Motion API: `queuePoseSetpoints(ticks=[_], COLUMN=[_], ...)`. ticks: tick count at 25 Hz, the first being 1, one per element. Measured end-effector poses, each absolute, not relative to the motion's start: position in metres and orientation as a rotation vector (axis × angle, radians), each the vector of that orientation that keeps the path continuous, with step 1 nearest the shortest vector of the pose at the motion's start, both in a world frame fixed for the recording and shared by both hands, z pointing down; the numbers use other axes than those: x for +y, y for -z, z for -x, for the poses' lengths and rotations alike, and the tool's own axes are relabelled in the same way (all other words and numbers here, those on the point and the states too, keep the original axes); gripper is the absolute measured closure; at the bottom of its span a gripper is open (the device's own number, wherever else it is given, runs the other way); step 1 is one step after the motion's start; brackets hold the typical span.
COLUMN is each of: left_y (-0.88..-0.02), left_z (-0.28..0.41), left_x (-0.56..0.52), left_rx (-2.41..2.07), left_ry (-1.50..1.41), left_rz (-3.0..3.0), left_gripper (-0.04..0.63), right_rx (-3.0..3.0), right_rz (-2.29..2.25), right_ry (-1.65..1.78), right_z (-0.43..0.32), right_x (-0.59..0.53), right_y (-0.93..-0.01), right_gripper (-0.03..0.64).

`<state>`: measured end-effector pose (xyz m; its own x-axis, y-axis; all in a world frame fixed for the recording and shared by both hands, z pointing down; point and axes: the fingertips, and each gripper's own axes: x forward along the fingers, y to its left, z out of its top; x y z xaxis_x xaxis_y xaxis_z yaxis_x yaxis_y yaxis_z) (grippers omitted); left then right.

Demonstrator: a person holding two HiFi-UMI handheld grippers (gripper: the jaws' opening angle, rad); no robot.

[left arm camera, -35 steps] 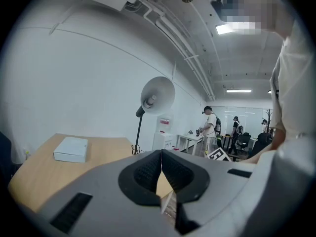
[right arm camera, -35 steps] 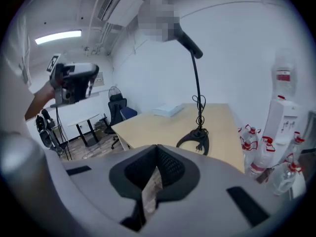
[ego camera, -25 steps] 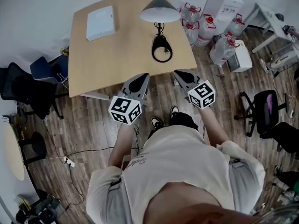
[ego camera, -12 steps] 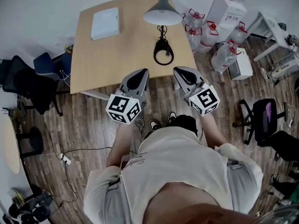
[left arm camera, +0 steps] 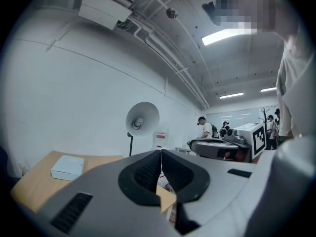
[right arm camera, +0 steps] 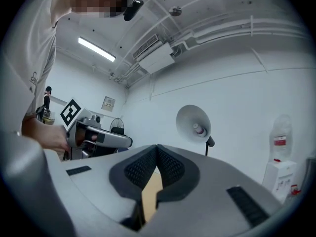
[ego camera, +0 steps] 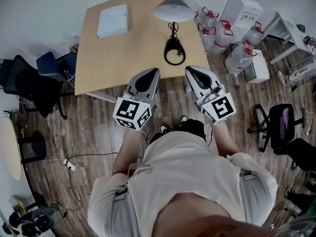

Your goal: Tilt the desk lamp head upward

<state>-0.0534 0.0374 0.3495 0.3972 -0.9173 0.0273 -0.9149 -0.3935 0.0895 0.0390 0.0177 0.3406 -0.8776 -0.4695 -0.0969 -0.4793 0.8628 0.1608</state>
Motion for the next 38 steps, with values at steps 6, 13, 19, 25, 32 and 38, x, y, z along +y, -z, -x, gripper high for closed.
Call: queuePoseSetpoints(ticks=[6,13,19,25,32,38], left_y=[-0.358,-0.354,-0.364,-0.375,-0.39,-0.386], left_z=[0.053,0.057,0.066,0.071,0.074,0.082], left_x=[0.041,0.04,0.041,0.042,0.044,0.044], left_rx=[-1.691,-1.659,-1.716,-1.737,-1.711,-1.726], left_ry=[0.035,0.099,0.046,0.028,0.021,0.038], left_rz=[-2.53,-2.514,-2.496,-2.463,-2.445,-2.443], left_gripper=[0.58,0.58,0.58,0.58,0.58,0.58], right_rx=[2.986,2.982,2.988,3.001,3.03,3.026], right_rz=[0.754,0.751,0.774,0.78,0.748,0.756], right_ry=[-0.255,-0.272,-0.269,-0.248,-0.279,-0.27], right_z=[-0.039,-0.035,-0.036,-0.037,-0.025,-0.023], right_x=[0.024,0.024,0.022,0.022,0.027,0.026], right_y=[-0.349,-0.345,-0.351,-0.355,-0.359,-0.357], right_gripper=[0.621,0.621,0.621,0.621,0.621,0.621])
